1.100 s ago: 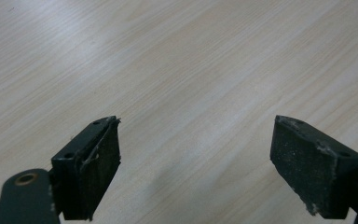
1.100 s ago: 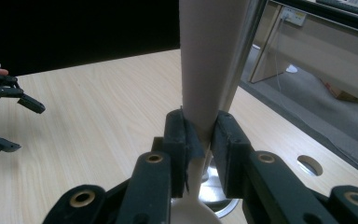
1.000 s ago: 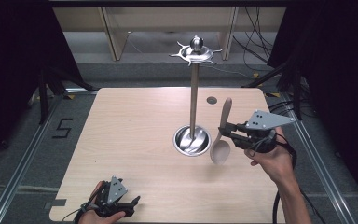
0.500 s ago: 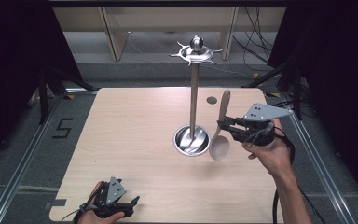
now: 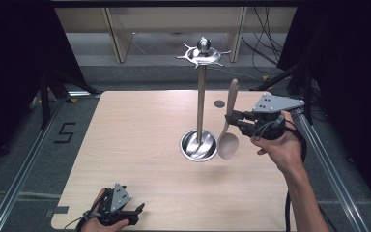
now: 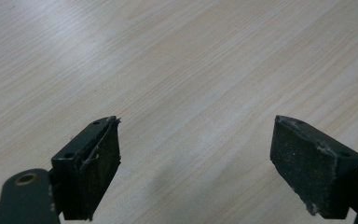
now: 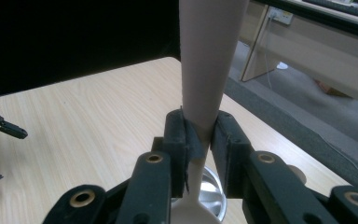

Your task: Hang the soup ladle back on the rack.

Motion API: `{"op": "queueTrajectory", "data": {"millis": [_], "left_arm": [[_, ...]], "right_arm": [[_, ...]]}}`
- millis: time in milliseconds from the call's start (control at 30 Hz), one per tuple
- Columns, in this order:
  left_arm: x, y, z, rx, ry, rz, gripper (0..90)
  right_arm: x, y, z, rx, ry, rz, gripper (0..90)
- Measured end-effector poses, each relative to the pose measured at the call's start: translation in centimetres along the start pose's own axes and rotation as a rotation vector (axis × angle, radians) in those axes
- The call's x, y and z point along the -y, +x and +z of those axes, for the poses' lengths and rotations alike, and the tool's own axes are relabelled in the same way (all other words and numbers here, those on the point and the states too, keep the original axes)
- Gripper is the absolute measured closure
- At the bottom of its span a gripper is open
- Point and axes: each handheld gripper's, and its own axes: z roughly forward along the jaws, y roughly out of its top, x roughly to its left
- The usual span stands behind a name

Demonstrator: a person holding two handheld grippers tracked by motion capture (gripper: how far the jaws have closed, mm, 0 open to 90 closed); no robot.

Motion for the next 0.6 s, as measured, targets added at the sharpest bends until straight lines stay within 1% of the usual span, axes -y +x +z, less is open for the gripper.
{"op": "queueTrajectory", "data": {"millis": [33, 67, 100, 133, 167, 200, 233, 267, 300, 333, 367, 400, 433, 467, 500, 533, 567, 600], "left_arm": [[0.0, 0.0, 0.0, 0.001, 0.000, 0.006, 15.5], [0.1, 0.2, -0.1, 0.006, -0.001, 0.018, 15.5], [0.1, 0.2, -0.2, 0.003, 0.003, 0.026, 15.5], [0.1, 0.3, -0.2, 0.009, -0.002, 0.031, 15.5], [0.1, 0.1, -0.3, 0.001, -0.003, 0.011, 15.5], [0.1, 0.1, -0.2, 0.001, -0.014, 0.009, 15.5], [0.1, 0.3, -0.3, 0.006, -0.004, 0.036, 15.5], [0.1, 0.3, -0.3, 0.010, -0.003, 0.043, 15.5], [0.1, 0.3, -0.3, 0.011, -0.001, 0.047, 15.5], [0.1, 0.1, -0.1, 0.012, -0.021, 0.013, 15.5], [0.1, 0.1, -0.1, 0.013, -0.019, 0.019, 15.5], [0.1, 0.3, -0.3, 0.011, -0.006, 0.040, 15.5], [0.1, 0.1, -0.3, 0.005, -0.007, 0.008, 15.5], [0.0, 0.3, -0.3, 0.009, -0.005, 0.046, 15.5], [0.1, 0.0, -0.3, 0.005, -0.007, 0.006, 15.5], [0.0, 0.4, -0.3, 0.012, -0.001, 0.051, 15.5], [0.0, 0.3, -0.3, 0.012, 0.001, 0.046, 15.5], [0.0, 0.2, -0.2, 0.012, -0.006, 0.036, 15.5]], "right_arm": [[-0.3, -0.1, 0.2, -0.001, -0.002, -0.008, 76.9], [-0.4, -0.1, 0.2, -0.014, 0.014, 0.000, 76.9], [-0.6, -0.1, 0.4, 0.009, 0.003, -0.006, 76.9], [-0.8, -0.1, 0.4, 0.007, 0.011, -0.016, 76.9], [-1.1, -0.1, 0.5, 0.003, 0.014, -0.005, 76.9], [-1.2, -0.1, 0.5, -0.003, 0.023, -0.007, 77.0], [-1.3, -0.1, 0.6, 0.001, 0.027, 0.002, 76.9], [-1.5, -0.1, 0.8, 0.018, 0.009, -0.009, 76.9], [-1.7, -0.2, 0.9, 0.009, 0.020, -0.002, 76.9], [-1.8, -0.3, 1.0, 0.019, 0.020, -0.003, 76.9], [-2.0, -0.4, 1.1, 0.015, 0.028, -0.002, 76.9], [-2.1, -0.4, 1.2, 0.025, 0.026, -0.003, 76.9], [-2.2, -0.5, 1.3, 0.019, 0.041, 0.003, 76.9], [-2.3, -0.5, 1.4, 0.014, 0.042, 0.009, 76.9], [-2.3, -0.6, 1.4, 0.031, 0.040, 0.014, 76.9], [-2.4, -0.8, 1.5, 0.038, 0.033, 0.005, 76.9], [-2.5, -0.9, 1.5, 0.027, 0.047, 0.012, 76.9], [-2.5, -1.0, 1.6, 0.038, 0.033, 0.014, 76.9]]}}
